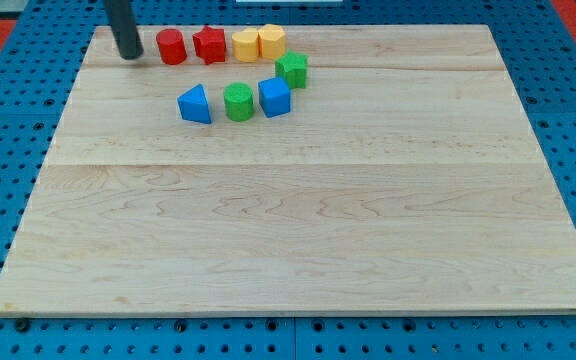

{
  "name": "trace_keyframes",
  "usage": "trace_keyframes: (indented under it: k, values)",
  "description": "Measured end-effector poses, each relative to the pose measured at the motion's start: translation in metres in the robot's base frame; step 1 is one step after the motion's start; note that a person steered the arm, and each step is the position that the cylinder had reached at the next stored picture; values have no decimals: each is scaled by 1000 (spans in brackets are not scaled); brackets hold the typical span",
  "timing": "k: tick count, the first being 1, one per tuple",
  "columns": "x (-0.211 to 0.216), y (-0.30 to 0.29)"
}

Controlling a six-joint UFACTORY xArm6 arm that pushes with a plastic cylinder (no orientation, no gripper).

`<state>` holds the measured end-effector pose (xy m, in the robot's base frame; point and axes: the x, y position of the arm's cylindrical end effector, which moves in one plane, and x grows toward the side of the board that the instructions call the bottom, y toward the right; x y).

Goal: Separate red star and red circle

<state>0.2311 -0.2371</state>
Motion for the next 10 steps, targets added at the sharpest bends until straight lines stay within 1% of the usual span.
trace_keyframes:
  k: [1, 2, 3, 5, 6, 7, 9, 10]
  values:
    - [-35, 1]
    - [-39, 29]
    - [-29, 37]
    - [7, 58]
    - [-21, 57]
    - [-17, 97]
    - [32, 106]
    - [36, 103]
